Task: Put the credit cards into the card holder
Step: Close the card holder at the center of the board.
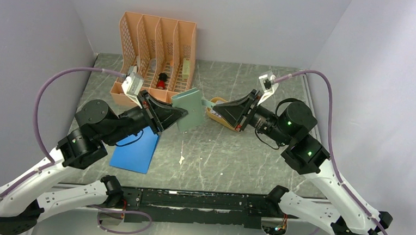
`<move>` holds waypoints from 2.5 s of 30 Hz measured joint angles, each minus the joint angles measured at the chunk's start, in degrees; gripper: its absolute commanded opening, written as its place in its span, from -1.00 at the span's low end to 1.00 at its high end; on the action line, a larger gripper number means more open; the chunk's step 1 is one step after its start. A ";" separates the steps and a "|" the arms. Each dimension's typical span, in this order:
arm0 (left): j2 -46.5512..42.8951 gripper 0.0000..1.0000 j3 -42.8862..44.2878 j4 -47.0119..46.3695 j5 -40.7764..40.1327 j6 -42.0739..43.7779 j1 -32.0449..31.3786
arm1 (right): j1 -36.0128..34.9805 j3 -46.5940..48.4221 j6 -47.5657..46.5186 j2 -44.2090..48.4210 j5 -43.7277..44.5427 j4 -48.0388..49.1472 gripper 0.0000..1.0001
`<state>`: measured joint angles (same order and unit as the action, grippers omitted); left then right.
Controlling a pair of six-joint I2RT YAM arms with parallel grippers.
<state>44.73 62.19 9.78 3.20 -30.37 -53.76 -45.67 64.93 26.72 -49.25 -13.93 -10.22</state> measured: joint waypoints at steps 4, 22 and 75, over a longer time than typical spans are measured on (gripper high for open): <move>0.00 -0.90 -0.02 0.00 0.00 0.00 0.00 | 0.00 0.00 0.15 -0.13 -0.50 0.13 -0.94; 0.09 -0.90 -0.02 0.81 -0.11 1.57 0.00 | 0.00 2.16 -2.14 -0.76 -3.52 -2.25 -1.00; 0.37 -0.90 0.13 3.82 -0.83 4.68 0.00 | 0.00 7.30 -7.21 -4.74 -1.90 -13.57 -0.46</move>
<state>45.10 62.33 13.61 2.37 -25.69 -53.76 -45.67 72.23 19.51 -54.00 -15.84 -23.79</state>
